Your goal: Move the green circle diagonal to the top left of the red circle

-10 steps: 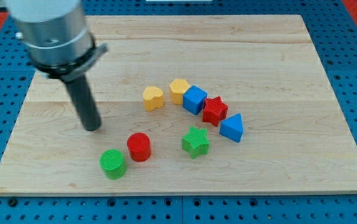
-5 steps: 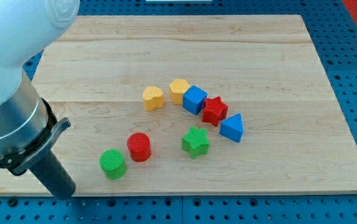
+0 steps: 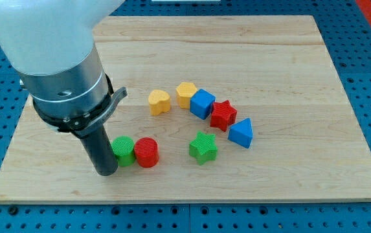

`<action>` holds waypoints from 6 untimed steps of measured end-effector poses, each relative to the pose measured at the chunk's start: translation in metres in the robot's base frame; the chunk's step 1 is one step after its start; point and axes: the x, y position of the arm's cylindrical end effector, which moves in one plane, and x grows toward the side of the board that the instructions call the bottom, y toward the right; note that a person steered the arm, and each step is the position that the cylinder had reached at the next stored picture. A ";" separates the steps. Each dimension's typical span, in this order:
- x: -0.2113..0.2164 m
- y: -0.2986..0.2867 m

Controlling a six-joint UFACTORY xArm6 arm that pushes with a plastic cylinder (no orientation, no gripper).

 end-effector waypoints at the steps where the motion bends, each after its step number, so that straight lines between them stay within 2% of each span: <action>1: 0.000 0.000; 6: -0.024 0.028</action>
